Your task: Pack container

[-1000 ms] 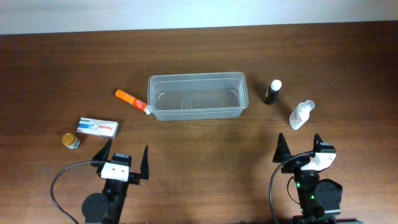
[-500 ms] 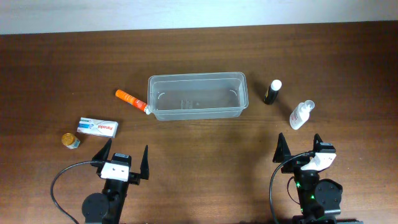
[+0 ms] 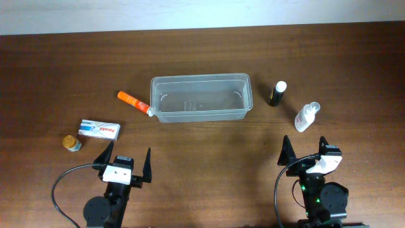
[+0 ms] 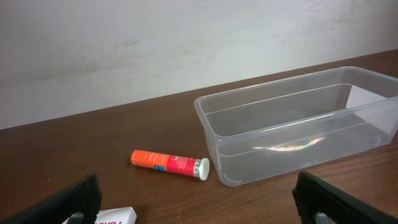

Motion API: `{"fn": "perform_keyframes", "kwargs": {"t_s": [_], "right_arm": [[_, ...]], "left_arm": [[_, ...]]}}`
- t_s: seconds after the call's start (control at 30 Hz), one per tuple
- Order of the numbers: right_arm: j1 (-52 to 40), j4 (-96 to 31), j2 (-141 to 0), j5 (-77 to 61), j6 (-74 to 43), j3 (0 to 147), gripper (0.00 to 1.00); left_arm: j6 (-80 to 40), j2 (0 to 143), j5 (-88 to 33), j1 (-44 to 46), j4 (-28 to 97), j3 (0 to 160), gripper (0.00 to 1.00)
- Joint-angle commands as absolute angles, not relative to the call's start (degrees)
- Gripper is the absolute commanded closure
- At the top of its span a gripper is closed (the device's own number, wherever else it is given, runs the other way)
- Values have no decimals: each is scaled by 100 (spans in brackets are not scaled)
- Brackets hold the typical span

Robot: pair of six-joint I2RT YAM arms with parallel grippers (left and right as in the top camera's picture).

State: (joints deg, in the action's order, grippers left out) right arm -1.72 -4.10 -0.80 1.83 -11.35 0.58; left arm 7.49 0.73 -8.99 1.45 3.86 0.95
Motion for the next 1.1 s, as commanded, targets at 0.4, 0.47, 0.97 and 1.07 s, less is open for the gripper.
{"fn": "perform_keyframes", "kwargs": {"t_s": [0.4,0.47,0.97,1.07], "right_arm": [[-213,-456,-36,169,-1076,32,2],[-213,-456,-36,169,-1076,32,2],[-215,-298,-36,440,-1079,32,2],[-217,-150,-36,338,-1074,75,2]], "left_arm": [[735,34,-875,121,386,51,1],[738,34,-875,121,386,51,1],[735,34,-875,121,386,51,1],[735,34,-875,121,386,51,1]]}}
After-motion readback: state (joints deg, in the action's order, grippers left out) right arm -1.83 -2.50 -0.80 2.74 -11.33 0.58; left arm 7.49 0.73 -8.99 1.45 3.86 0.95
